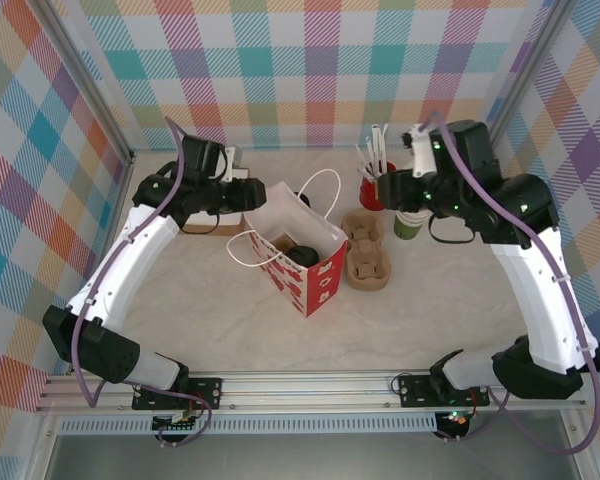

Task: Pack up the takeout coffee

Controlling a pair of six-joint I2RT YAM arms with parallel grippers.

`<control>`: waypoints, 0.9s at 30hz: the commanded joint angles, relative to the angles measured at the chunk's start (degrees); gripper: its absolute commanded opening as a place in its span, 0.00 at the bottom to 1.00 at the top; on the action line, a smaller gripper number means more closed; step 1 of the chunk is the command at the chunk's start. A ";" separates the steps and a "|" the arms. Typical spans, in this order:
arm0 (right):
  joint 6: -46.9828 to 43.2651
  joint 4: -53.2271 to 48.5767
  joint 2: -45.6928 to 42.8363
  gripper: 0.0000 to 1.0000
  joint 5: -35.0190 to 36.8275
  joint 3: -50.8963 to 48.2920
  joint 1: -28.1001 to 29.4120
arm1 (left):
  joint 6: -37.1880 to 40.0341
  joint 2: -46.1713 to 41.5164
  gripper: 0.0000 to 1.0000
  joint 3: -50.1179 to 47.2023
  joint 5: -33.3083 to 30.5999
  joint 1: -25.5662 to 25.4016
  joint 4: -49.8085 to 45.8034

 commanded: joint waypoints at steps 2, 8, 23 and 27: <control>-2.00 4.78 -0.78 0.53 -3.79 -6.11 -7.96 | -0.56 -3.03 0.69 2.93 -2.69 -0.15 -0.22; -2.95 12.19 2.64 0.54 -5.69 -12.35 -13.04 | 0.21 -6.97 0.79 1.61 -6.63 -0.15 -0.20; -0.38 18.07 21.01 0.55 -0.31 -6.43 -18.03 | 1.55 -21.95 0.94 -9.06 -16.28 0.11 0.92; 0.45 16.55 25.99 0.55 -3.03 -2.76 -19.63 | 1.75 -22.57 0.95 -9.59 -16.63 0.13 0.61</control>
